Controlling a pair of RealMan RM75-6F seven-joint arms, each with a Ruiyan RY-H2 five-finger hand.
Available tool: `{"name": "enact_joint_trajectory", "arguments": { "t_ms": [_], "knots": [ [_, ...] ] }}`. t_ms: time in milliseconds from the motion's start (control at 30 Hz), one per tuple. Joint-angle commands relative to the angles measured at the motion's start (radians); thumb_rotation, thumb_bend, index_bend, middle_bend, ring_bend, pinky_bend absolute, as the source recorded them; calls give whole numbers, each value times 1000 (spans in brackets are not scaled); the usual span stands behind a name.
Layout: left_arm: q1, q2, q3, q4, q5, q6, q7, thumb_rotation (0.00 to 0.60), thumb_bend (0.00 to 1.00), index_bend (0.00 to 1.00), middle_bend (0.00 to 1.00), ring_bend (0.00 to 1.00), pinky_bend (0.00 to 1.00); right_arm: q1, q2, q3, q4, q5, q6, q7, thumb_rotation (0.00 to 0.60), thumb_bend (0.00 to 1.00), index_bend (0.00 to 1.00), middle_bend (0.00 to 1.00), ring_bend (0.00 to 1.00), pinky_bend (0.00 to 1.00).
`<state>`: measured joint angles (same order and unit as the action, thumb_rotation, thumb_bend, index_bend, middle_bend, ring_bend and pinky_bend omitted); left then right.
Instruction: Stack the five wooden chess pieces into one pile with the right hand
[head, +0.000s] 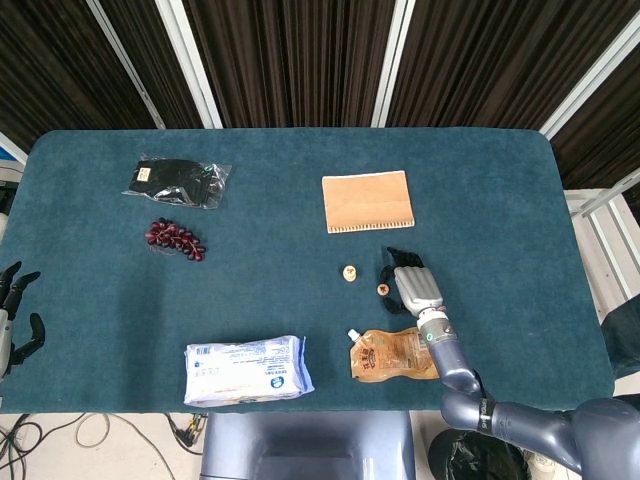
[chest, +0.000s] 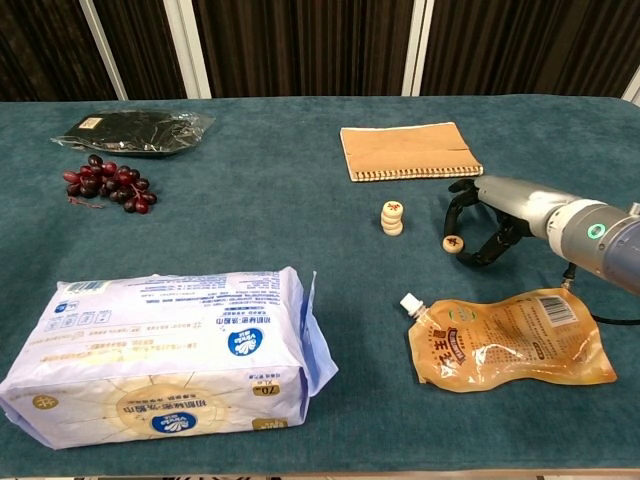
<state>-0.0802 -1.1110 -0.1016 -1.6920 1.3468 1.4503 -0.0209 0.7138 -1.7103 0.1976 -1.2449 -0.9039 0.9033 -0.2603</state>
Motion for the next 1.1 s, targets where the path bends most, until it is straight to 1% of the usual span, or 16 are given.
{"name": "enact_joint_trajectory", "arguments": {
  "t_ms": [33, 667, 867, 1100],
  "knots": [
    [0, 0, 0, 0, 0, 0, 0, 600, 624, 174, 0, 0, 0, 0, -3, 5, 0, -2, -1, 2, 600, 405, 440, 0, 0, 0],
    [0, -1, 0, -1, 0, 0, 3, 600, 624, 175, 0, 0, 0, -1, -15, 18, 16, 1, -15, -6, 600, 405, 498, 0, 0, 0],
    [0, 0, 0, -1, 0, -1, 2, 600, 625, 176, 0, 0, 0, -1, -11, 22, 12, 0, -20, -9, 600, 406, 522, 0, 0, 0],
    [0, 0, 1, -2, 0, 0, 1, 600, 624, 175, 0, 0, 0, 5, 6, 31, -9, -1, -23, -18, 600, 405, 524, 0, 0, 0]
  ]
}}
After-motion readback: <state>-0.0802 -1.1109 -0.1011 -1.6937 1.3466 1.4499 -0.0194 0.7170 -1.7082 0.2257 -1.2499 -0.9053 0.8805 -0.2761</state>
